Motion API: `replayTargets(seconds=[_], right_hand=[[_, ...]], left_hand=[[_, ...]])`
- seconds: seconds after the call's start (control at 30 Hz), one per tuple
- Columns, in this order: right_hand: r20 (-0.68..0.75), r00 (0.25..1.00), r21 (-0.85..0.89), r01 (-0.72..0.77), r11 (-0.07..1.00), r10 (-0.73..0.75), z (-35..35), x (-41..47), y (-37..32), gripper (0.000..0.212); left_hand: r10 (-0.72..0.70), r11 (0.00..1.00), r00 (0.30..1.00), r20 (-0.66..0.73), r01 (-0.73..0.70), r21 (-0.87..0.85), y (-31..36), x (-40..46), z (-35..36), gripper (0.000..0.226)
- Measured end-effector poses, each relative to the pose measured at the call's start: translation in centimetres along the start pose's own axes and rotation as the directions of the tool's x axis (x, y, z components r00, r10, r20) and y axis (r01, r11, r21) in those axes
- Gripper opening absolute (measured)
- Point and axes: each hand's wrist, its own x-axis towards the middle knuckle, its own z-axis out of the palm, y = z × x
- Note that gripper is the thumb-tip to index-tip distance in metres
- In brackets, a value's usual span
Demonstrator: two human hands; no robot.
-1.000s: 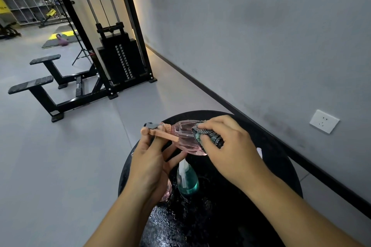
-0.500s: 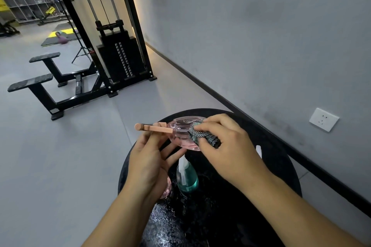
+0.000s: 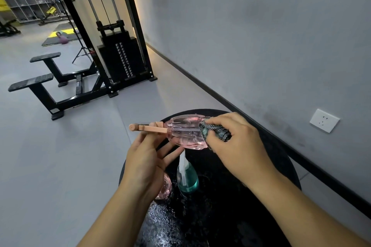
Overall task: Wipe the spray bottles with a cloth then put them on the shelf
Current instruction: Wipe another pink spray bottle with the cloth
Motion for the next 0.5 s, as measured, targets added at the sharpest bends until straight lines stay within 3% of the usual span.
replayTargets(seconds=[0.1, 0.23, 0.5], right_hand=[[-0.009, 1.000, 0.006, -0.010, 1.000, 0.010, 0.00, -0.12, -0.11, 0.026], [0.051, 0.995, -0.081, 0.087, 0.993, -0.083, 0.47, -0.72, -0.56, 0.026], [-0.009, 1.000, 0.018, -0.021, 1.000, 0.021, -0.22, -0.09, -0.06, 0.025]], left_hand=[[0.019, 1.000, 1.000, 0.019, -0.019, 0.014, -0.13, 0.05, 0.04, 0.015], [0.045, 0.999, 0.999, 0.003, -0.045, 0.030, -0.31, -0.08, 0.21, 0.023], [0.077, 0.995, 0.997, 0.004, -0.077, 0.055, -0.18, 0.12, 0.13, 0.024]])
